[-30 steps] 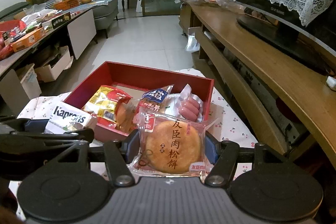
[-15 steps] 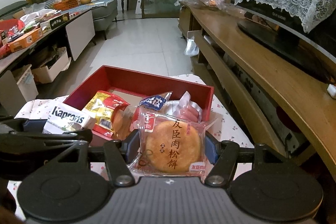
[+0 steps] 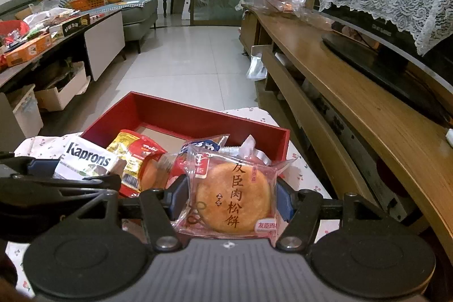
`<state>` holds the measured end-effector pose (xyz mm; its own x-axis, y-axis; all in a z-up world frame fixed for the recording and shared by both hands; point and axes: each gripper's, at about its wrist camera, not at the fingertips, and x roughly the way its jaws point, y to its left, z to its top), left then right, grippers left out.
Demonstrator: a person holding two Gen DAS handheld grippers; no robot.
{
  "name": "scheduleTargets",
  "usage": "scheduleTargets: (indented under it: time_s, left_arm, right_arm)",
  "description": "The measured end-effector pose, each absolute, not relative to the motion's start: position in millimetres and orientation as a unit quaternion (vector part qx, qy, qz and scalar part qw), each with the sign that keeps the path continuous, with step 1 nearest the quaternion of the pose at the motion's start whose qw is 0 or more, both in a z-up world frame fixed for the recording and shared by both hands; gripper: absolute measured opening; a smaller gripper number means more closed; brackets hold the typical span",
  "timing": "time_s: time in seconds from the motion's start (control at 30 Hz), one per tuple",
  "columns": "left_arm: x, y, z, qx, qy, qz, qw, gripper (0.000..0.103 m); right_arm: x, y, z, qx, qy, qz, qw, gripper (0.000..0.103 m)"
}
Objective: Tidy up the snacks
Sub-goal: 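Lower the Kaprons wafer with left tool while right lowers pastry into box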
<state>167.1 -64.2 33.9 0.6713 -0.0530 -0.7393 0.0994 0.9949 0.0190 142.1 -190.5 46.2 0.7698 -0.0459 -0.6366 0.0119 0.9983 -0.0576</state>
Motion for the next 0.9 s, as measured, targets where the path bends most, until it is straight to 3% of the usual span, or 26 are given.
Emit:
scheduleTargets:
  time_s: [0.9]
  left_arm:
    - [205.1,-68.1,11.0,0.04,0.417,-0.031,0.908,0.071]
  right_arm:
    - [193.3,-192.5,19.8,-0.03,0.358,-0.01,0.933,0.07]
